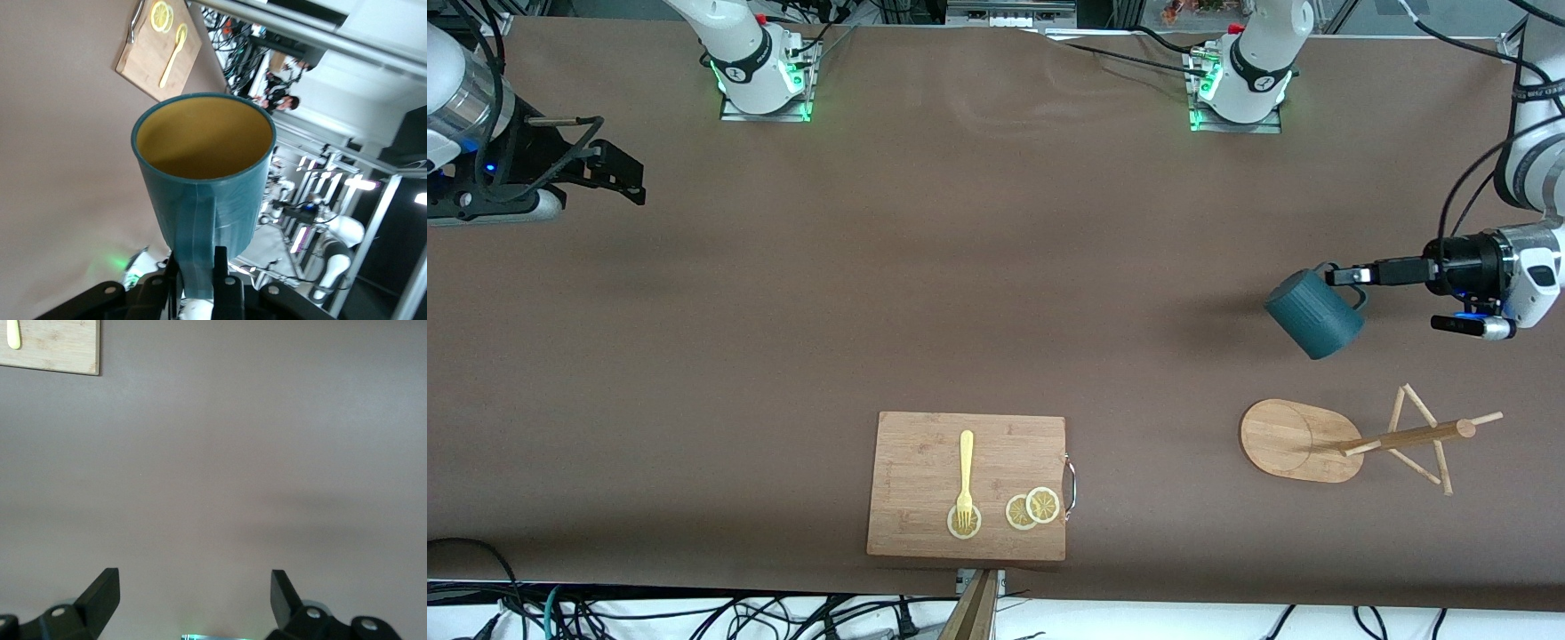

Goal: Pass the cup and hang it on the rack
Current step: 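Carry the mug to the wooden rack and hook the handle on a peg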

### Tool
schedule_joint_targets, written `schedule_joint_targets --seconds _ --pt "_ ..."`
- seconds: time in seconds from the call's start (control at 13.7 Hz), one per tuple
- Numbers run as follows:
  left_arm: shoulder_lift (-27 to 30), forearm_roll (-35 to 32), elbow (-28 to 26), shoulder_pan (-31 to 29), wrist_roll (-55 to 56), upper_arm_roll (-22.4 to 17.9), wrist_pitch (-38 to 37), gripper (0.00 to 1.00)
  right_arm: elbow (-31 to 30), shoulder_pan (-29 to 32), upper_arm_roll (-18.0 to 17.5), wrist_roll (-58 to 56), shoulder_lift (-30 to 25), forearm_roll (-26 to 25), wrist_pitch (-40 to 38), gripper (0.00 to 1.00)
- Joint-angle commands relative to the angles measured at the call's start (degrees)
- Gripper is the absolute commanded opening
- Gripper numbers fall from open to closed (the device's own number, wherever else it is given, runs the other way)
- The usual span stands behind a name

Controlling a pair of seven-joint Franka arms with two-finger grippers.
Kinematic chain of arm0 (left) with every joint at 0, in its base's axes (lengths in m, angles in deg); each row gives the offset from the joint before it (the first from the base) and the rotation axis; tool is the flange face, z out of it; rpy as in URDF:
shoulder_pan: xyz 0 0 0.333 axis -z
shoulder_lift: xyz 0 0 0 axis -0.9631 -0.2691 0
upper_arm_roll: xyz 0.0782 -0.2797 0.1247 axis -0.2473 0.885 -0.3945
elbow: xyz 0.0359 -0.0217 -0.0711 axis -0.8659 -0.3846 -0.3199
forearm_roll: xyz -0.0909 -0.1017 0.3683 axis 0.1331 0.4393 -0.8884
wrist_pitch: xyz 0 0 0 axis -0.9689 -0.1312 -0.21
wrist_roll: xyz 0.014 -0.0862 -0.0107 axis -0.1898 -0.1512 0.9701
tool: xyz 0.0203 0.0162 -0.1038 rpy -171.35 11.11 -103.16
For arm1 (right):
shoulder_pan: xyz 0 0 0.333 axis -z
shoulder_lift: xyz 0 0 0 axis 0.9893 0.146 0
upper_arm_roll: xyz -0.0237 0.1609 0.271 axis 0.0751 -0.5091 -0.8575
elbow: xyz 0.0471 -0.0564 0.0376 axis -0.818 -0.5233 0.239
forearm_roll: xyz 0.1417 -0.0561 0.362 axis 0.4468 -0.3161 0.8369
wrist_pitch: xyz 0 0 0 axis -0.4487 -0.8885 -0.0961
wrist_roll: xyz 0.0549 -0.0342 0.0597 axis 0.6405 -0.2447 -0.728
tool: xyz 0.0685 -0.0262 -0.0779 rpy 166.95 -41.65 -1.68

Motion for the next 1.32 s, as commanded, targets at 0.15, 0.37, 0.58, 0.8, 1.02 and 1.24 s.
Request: schedule_joint_targets --seconds 0.15,0.37,0.58,0.8,1.02,1.24 --pt "-11.48 5.89 11.30 -4.86 1.67 0.37 -6.51 0.00 0.57 -0.01 -0.27 0.71 -0.26 -0.06 -0.42 1.00" --pt "-15.34 8.69 15.17 -6.53 1.76 0.45 -6.70 0.00 0.66 -0.01 -0.36 0.71 -0.26 -0.06 -0.51 1.00" --pt "-21.24 10.82 22.91 -7.67 1.67 0.63 -6.96 0.00 0.66 -0.01 -0.36 0.71 -0.35 -0.06 -0.51 1.00" --pt "-22.48 12.57 23.01 -8.37 1.24 0.63 -6.96 0.00 0.66 -0.01 -0.36 0.71 -0.35 -0.06 -0.51 1.00" --pt "-24.58 15.90 23.01 -8.99 0.10 0.72 -6.88 0.00 0.66 -0.01 -0.62 0.71 -0.35 -0.06 -0.51 1.00" --pt "-26.96 17.31 23.10 -9.60 -3.06 0.72 -7.05 0.00 0.57 -0.01 -0.62 0.80 -0.35 -0.06 -0.51 1.00"
